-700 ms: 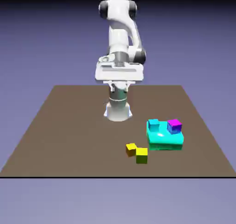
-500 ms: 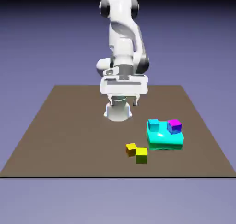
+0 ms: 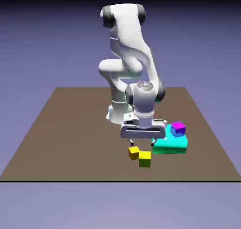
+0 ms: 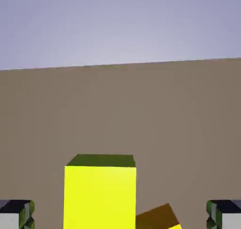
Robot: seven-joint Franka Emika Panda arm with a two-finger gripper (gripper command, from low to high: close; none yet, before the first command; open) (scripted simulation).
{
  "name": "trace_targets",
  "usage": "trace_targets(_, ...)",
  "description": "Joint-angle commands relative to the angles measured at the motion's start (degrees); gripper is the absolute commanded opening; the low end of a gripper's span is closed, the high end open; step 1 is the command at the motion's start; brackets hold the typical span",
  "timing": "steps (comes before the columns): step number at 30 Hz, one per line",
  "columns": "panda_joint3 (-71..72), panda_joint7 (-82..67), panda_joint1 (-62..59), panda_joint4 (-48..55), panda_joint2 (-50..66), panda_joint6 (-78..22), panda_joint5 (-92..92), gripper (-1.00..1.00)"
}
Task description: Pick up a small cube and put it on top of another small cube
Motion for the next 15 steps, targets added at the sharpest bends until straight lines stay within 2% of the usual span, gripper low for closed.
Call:
trace_targets(1,0.00,0.00,0.00,0.00,0.00,0.00,0.00,0.00)
trace_targets(7,-6.51,4.81,5.19,1.31,11.07,9.52,-6.72,0.00)
trace_targets(8,-6.51,4.81,5.19,1.31,11.08,9.52,-6.72,-1.00)
trace_targets(15,0.38,-1.32,1.34,-0.04,-1.37,-1.23,0.75,-1.00)
